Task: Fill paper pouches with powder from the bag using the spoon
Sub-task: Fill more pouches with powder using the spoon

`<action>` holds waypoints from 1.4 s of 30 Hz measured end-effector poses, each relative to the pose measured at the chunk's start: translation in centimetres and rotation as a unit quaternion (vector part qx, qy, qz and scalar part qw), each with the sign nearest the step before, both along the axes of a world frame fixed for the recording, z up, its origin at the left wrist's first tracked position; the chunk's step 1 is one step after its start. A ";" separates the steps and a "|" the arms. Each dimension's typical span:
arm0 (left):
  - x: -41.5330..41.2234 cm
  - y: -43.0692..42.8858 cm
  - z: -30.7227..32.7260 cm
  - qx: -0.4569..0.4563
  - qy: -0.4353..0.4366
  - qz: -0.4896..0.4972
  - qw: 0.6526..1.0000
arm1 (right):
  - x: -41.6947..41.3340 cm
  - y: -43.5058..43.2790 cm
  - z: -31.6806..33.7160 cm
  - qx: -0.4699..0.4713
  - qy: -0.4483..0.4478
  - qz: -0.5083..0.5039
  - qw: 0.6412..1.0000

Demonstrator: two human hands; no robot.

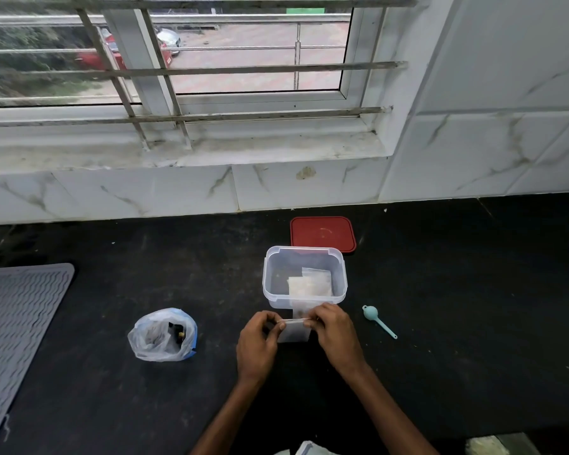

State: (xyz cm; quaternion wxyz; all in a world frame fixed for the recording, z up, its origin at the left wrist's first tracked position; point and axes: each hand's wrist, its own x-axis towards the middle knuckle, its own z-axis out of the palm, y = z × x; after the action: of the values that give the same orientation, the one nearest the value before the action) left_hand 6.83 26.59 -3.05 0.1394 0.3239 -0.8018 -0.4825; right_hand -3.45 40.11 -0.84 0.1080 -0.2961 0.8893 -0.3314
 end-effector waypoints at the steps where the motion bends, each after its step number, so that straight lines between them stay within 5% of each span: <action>1: -0.1 0.0 -0.1 0.001 0.001 0.005 1.000 | -0.1 0.2 -0.1 0.006 0.002 -0.012 1.000; 5: -0.4 0.2 -0.1 -0.010 -0.003 0.008 1.000 | -0.2 0.5 0.1 0.063 0.043 -0.042 0.996; 19: -2.1 -0.1 1.1 -0.005 0.009 0.009 1.000 | -1.8 1.0 0.5 0.041 0.016 -0.067 0.997; 25: -1.3 -0.6 1.9 -0.012 0.021 0.063 0.998 | -4.2 -0.2 4.5 0.043 0.156 -0.058 0.985; 29: -1.5 -0.9 3.0 -0.024 0.031 0.072 0.997 | -8.9 -3.8 4.2 0.162 0.120 0.026 0.979; 34: -1.6 -0.4 4.1 -0.039 0.033 0.102 0.993 | -10.7 -6.7 2.5 0.378 0.171 0.171 0.894; 42: -0.1 1.1 4.8 -0.045 0.033 0.164 0.985 | -11.7 -7.0 1.2 0.371 0.191 0.195 0.887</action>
State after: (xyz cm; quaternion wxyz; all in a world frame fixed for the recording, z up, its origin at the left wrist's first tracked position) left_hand 6.76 27.66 1.78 0.2575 0.4284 -0.7538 -0.4266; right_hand -15.19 33.07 0.41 0.1002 -0.4599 0.8749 0.1139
